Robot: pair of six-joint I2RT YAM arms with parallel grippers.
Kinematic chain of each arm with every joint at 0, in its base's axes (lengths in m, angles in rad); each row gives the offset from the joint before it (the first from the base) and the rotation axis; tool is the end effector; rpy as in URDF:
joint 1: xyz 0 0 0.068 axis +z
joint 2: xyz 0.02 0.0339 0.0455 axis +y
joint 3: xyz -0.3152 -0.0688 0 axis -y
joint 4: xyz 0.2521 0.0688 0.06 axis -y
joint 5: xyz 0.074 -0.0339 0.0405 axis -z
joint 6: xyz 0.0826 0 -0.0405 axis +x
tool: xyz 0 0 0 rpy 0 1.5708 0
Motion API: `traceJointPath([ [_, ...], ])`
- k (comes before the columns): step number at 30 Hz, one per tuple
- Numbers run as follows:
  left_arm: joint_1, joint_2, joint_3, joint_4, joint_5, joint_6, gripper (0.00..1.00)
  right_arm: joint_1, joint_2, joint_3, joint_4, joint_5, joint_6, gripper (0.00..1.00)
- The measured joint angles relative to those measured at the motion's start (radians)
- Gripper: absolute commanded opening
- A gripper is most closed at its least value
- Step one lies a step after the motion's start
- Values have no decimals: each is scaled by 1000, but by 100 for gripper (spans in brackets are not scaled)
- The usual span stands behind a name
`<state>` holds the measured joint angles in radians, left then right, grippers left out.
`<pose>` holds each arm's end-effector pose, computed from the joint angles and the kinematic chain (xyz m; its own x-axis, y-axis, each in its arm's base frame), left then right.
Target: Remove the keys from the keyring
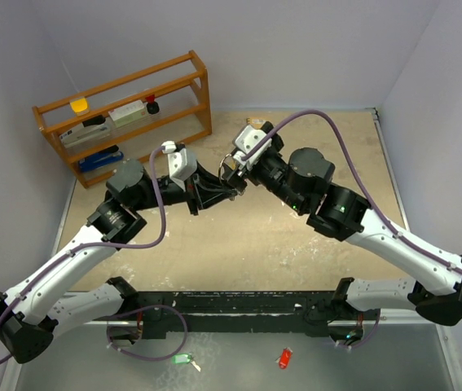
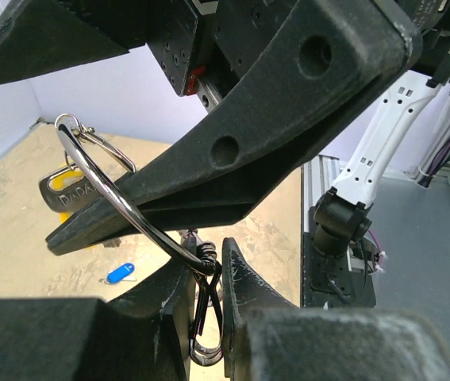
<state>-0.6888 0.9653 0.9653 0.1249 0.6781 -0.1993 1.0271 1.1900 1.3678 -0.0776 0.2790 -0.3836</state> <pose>0.1446 -0.1862 0.4499 -0.0989 -0.1183 -0.9880 0.9752 0.1858 -0.1198 0.1710 0.2390 0.5251 0.3028 -0.1945 -0.9330 -0.6121 0.7107 -0.3468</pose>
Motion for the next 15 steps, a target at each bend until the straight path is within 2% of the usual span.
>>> traceJointPath([
  [6,0,-2,5,40,44,-29,0,0,-62,-28,-2,0,-3,84],
  [15,-1,-3,6,100,86,-79,0,2,-88,-40,0,-8,-10,73],
])
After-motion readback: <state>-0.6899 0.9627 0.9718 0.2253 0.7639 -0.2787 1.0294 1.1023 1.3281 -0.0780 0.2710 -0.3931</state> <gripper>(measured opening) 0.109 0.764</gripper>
